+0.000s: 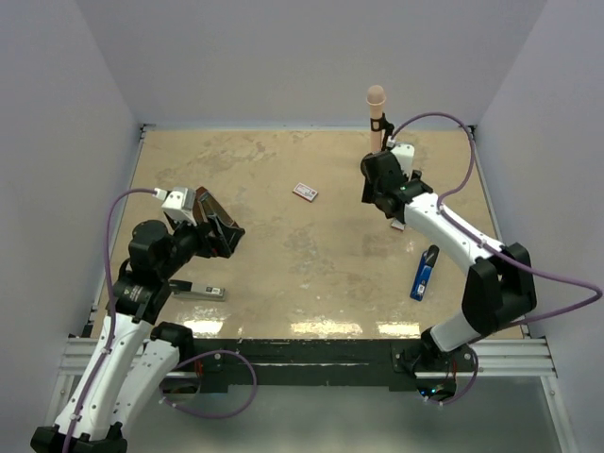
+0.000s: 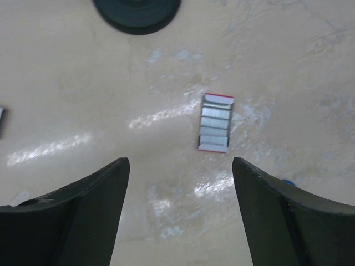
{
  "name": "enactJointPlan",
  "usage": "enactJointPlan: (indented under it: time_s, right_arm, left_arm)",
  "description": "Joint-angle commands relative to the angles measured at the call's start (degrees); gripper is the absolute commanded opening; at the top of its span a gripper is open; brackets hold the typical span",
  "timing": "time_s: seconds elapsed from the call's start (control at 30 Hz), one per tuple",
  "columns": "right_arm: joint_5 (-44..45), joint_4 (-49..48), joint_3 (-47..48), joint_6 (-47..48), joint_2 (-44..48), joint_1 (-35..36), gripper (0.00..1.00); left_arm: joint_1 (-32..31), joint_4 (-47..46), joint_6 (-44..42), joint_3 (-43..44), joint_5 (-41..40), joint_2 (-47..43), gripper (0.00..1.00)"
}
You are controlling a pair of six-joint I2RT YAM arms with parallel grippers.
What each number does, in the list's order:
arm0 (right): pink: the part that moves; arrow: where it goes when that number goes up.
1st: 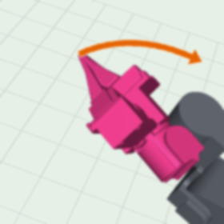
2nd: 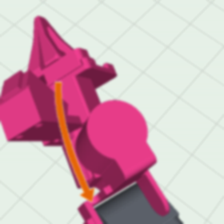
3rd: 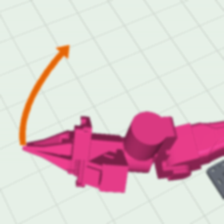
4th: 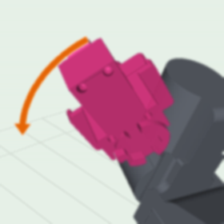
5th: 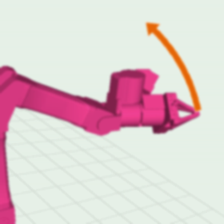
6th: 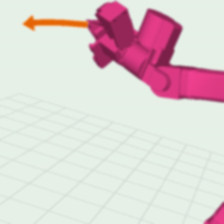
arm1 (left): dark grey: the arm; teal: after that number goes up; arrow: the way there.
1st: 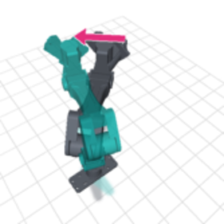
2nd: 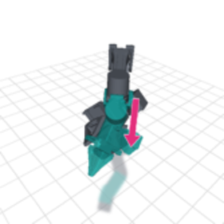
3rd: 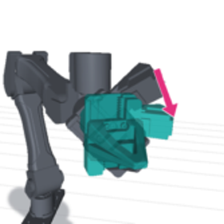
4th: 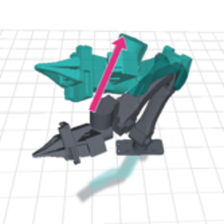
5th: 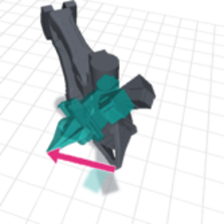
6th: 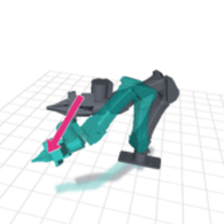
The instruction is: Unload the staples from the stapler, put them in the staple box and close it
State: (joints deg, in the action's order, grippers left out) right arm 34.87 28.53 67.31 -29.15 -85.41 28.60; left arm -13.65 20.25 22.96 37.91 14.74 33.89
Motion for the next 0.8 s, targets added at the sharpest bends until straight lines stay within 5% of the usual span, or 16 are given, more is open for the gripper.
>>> enactJointPlan:
  time_s: [0.0,0.23,0.77]
  right_arm:
    - [-0.9,2.8,5.5,2.5,-5.1,-6.3,0.78]
    - [-5.6,5.3,6.1,1.1,-8.9,-15.1,0.8]
    - [1.7,15.1,-8.4,-9.5,4.7,-19.0,0.85]
  left_arm:
    - [-0.2,-2.8,-1.1,0.1,-0.3,-1.8,0.99]
    - [-0.3,-3.1,-1.2,-0.2,-0.3,-2.7,0.99]
    - [-0.2,-3.7,-1.3,-0.4,0.7,-3.4,0.99]
